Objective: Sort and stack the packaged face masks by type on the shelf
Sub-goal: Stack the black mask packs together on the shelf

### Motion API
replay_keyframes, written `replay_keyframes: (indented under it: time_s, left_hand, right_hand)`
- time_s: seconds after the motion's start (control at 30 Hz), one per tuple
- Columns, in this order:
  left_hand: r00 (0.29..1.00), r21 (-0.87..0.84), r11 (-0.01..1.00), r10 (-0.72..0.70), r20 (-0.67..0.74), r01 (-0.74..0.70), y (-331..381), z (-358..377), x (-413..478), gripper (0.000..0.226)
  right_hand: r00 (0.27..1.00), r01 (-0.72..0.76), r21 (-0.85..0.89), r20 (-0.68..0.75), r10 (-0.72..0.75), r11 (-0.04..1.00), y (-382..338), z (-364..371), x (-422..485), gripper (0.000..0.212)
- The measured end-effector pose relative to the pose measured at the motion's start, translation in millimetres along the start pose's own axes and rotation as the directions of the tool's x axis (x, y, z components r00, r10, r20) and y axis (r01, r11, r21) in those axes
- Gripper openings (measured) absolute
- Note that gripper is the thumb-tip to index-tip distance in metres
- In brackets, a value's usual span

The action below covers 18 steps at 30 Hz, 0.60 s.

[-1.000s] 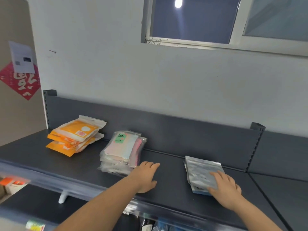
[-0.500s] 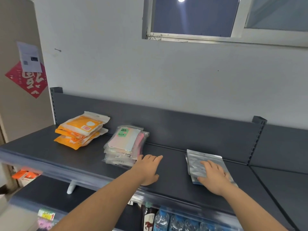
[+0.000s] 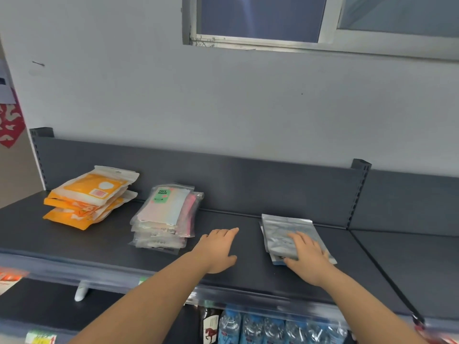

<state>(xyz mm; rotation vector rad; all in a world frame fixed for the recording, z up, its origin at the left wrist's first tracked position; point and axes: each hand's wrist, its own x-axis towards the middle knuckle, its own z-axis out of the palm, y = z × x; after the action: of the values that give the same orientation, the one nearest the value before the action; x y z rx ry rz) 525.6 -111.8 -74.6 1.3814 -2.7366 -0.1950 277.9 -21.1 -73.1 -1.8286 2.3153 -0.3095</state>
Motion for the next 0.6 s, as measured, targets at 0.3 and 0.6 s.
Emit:
replay_keyframes:
  time_s: [0.3, 0.6]
  left_hand:
    - [0.996, 0.008, 0.997, 0.081, 0.046, -0.081, 5.9, 25.0, 35.2, 0.073]
    - [0.991, -0.473, 0.88, 0.03, 0.133, 0.037, 34.5, 33.1, 78.7, 0.064]
  right_hand:
    - [0.996, -0.082, -0.039, -0.026, 0.081, 0.996, 16.9, 12.3, 11.4, 0.074]
    - [0.999, -0.008, -0.076, -0.036, 0.005, 0.997, 46.3, 21.4, 23.7, 0.06]
